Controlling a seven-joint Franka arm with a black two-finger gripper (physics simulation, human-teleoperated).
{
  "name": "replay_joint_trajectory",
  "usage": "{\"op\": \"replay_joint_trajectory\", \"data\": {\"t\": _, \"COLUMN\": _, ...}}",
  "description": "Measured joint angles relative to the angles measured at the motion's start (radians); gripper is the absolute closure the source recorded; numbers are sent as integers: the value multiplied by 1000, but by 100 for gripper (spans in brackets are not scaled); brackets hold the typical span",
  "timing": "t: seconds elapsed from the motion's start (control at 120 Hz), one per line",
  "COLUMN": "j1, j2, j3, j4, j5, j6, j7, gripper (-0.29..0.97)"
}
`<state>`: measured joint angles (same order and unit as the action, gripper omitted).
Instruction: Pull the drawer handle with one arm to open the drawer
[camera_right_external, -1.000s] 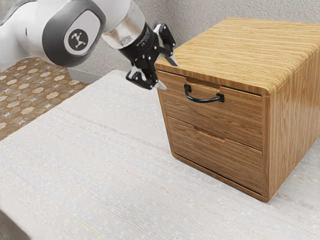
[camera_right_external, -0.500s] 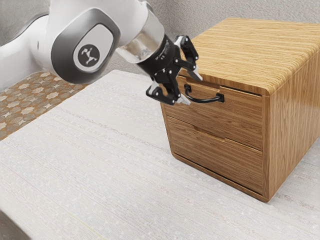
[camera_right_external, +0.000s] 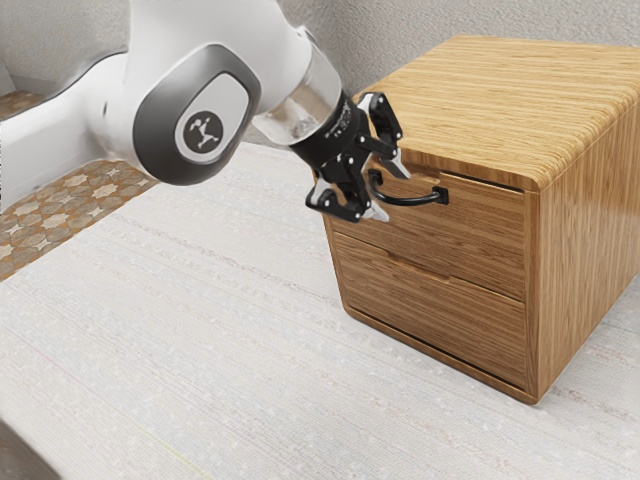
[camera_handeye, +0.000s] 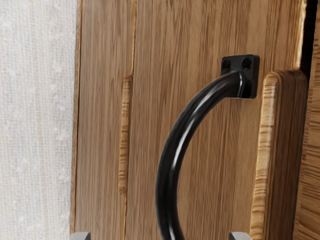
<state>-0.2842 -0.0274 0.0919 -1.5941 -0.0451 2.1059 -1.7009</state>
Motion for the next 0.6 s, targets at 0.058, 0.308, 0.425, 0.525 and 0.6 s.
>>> {"op": "replay_joint_trajectory", "data": {"t": 0.058, "j1": 9, "j2": 2, "j3": 0, "j4": -7, "j5": 0, "j6": 2, "j7": -1, "gripper": 38}}
{"op": "replay_joint_trajectory", "data": {"t": 0.308, "j1": 16, "j2": 3, "j3": 0, "j4": -23, "j5": -1, "j6": 6, "j7": -3, "gripper": 49}}
{"op": "replay_joint_trajectory", "data": {"t": 0.425, "j1": 13, "j2": 2, "j3": 0, "j4": -33, "j5": -1, "j6": 7, "j7": -3, "gripper": 52}}
{"op": "replay_joint_trajectory", "data": {"t": 0.525, "j1": 13, "j2": -1, "j3": 0, "j4": -40, "j5": -1, "j6": 6, "j7": -3, "gripper": 55}}
{"op": "replay_joint_trajectory", "data": {"t": 0.6, "j1": 14, "j2": -1, "j3": 0, "j4": -40, "j5": -1, "j6": 6, "j7": -3, "gripper": 59}}
